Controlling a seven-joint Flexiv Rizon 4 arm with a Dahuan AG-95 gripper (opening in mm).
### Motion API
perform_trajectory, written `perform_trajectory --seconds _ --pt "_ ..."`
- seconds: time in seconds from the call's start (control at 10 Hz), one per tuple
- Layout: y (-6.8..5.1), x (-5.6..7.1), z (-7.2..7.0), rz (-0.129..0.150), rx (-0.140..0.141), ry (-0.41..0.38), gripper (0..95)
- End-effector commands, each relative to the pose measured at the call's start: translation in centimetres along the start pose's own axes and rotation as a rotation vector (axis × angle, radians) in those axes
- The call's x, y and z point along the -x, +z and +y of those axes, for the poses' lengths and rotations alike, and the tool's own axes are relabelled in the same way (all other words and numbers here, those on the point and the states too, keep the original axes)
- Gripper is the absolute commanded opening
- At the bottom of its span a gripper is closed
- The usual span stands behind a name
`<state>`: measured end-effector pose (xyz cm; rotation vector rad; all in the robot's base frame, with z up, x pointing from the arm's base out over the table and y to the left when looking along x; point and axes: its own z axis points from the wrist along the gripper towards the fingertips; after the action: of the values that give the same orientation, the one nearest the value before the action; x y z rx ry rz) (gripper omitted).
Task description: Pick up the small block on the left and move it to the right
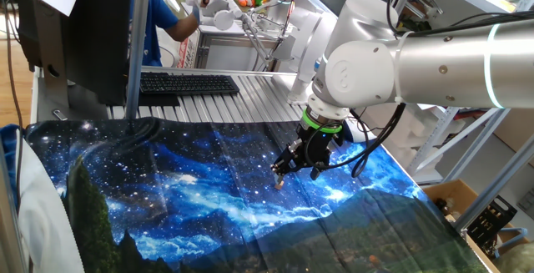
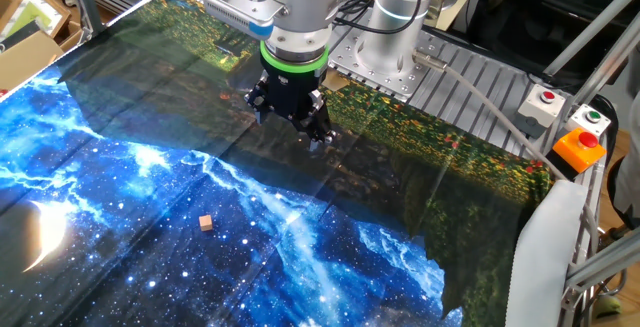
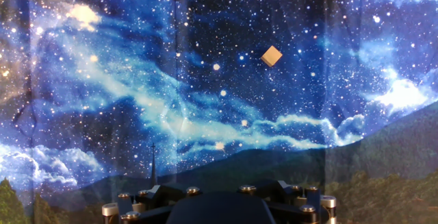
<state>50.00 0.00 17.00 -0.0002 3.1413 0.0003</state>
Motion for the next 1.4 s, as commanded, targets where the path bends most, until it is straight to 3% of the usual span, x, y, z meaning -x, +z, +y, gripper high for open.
perform_trajectory --seconds 0.1,1.4 --pt "0.01 0.0 0.0 0.014 0.009 0.171 0.0" --pt "-0.35 -0.39 0.55 0.024 0.014 0.176 0.0"
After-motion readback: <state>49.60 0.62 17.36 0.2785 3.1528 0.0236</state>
